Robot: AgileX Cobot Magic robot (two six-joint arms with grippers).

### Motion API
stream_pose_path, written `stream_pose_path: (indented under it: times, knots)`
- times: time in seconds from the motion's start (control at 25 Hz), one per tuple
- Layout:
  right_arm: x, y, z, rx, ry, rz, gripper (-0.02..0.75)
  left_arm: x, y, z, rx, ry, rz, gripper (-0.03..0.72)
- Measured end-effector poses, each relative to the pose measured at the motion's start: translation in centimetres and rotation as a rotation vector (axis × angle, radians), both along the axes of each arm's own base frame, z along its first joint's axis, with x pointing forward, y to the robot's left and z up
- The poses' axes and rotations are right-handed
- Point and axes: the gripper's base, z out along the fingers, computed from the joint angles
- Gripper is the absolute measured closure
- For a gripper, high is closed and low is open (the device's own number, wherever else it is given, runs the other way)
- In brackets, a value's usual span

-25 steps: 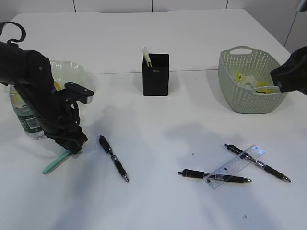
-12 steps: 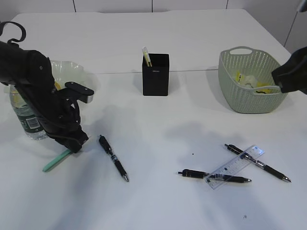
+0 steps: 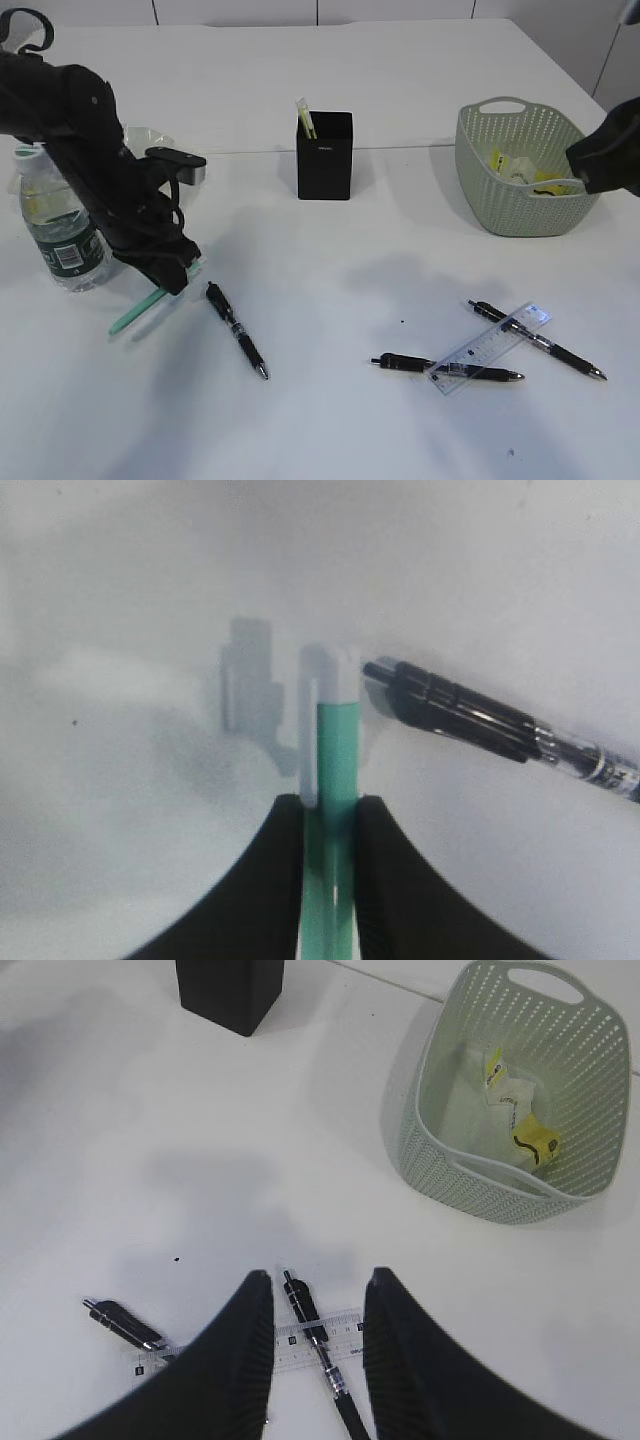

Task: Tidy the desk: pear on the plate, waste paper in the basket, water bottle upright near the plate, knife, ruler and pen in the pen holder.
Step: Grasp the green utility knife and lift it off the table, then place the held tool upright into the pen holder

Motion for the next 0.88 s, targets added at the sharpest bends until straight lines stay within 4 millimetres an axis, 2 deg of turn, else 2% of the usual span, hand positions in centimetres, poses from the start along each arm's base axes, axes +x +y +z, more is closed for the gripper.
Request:
stream_pose_path:
  times: [0.28, 0.4, 0.72, 0.88]
  knots:
    - [0.0, 0.0, 0.0, 0.003, -0.004, 0.000, 0.477, 0.5, -0.6, 1.2, -0.051, 0.003, 0.018, 0.615]
    - [0.0, 0.0, 0.0, 0.003, -0.004, 0.000, 0.477, 1.0, -1.5, 2.2, -0.073, -0.030, 0.007, 0.615]
    - [0.0, 0.0, 0.0, 0.003, -0.004, 0.000, 0.476, 2.9, -5.4, 7.0, -0.149, -0.234, -0.053, 0.616]
    - [0.0, 0.0, 0.0, 0.003, -0.004, 0.000, 0.476, 4.1, -6.1, 8.9, -0.192, -0.372, -0.036, 0.617]
